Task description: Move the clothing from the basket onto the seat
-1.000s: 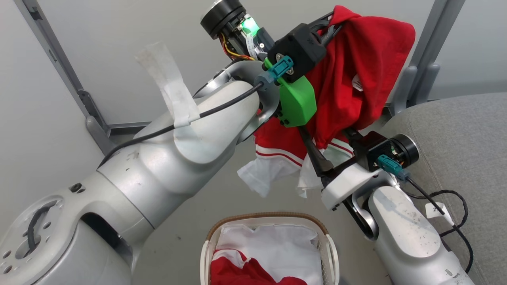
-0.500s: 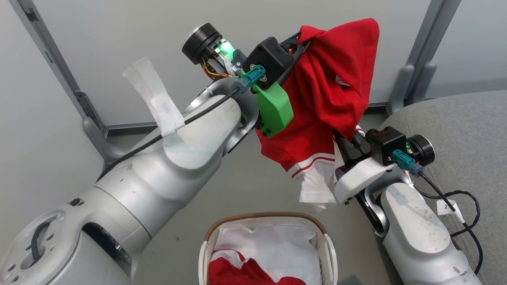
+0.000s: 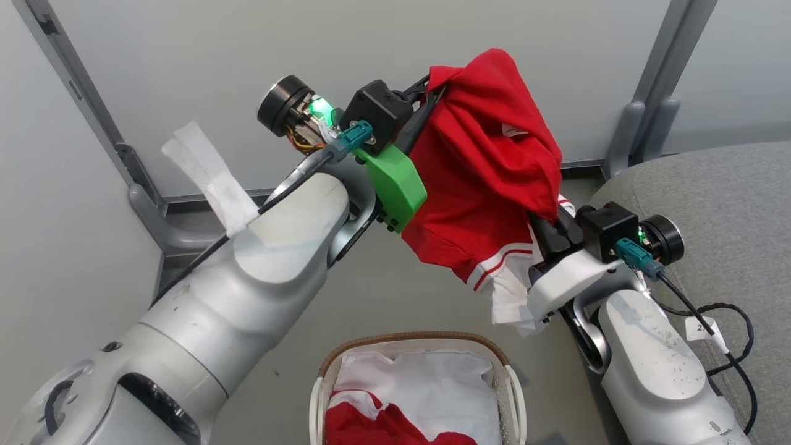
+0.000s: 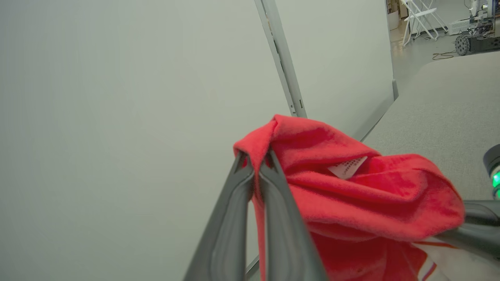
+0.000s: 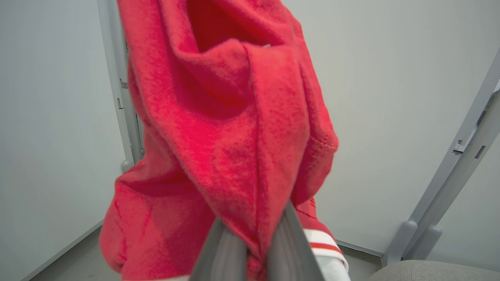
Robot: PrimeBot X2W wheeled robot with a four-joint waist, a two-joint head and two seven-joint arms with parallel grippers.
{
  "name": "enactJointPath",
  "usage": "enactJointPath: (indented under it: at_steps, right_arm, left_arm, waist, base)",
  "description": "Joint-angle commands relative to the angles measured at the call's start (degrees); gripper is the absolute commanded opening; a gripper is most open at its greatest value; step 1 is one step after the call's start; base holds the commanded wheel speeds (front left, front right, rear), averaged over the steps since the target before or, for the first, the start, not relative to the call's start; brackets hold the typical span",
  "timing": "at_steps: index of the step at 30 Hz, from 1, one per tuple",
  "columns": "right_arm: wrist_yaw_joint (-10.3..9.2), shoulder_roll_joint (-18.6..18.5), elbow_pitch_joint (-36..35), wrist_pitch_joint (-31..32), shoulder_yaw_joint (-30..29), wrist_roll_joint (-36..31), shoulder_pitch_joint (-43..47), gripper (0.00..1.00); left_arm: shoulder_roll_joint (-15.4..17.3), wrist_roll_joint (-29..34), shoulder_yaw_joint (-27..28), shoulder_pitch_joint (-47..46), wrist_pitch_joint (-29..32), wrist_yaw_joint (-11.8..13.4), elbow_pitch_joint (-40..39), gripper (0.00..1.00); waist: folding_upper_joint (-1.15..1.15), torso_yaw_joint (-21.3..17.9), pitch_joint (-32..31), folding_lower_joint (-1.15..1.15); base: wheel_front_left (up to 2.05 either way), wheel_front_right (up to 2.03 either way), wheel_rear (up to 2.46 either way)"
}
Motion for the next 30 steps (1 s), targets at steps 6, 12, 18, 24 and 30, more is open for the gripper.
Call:
enactJointPath:
  at_steps: [6, 12, 18, 24, 30]
  right_arm:
    - [-0.04, -0.21, -0.72, -0.14, -1.17, -0.46, 0.84, 0.00]
    - [-0.04, -0.21, -0.76, -0.14, -2.74, -1.26, 1.59, 0.00]
    - [-0.04, -0.23, -0.67, -0.14, -4.02, -1.92, 2.84, 0.00]
    - [-0.04, -0.22, -1.08, -0.14, -5.19, -2.05, 4.32, 0.00]
    - [-0.04, -0.20, -1.85, -0.14, -6.67, -1.43, 5.92, 0.00]
  left_arm:
    - [1.47, 1.29, 5.48, 7.09, 0.03, 0.28, -3.99, 1.00]
    - [2.12, 3.49, 10.07, 16.04, 0.02, -1.05, -8.11, 1.00]
    - [1.91, 6.02, 15.94, 25.85, 0.02, -2.33, -11.16, 1.00]
    - [0.81, 8.46, 22.01, 33.61, 0.02, -2.91, -11.68, 1.00]
    - [0.05, 11.66, 25.77, 39.77, 0.01, -3.39, -11.92, 1.00]
  waist:
    - [0.00, 0.05, 0.10, 0.00]
    - [0.00, 0.10, 0.10, 0.00]
    - [0.00, 0.13, 0.32, 0.00]
    - [0.00, 0.07, 0.38, 0.00]
    - [0.00, -0.37, 0.51, 0.00]
  base:
    - [0.00, 0.00, 0.00]
    - [0.00, 0.00, 0.00]
    - [0.00, 0.00, 0.00]
    - [0.00, 0.00, 0.00]
    - [0.00, 0.00, 0.00]
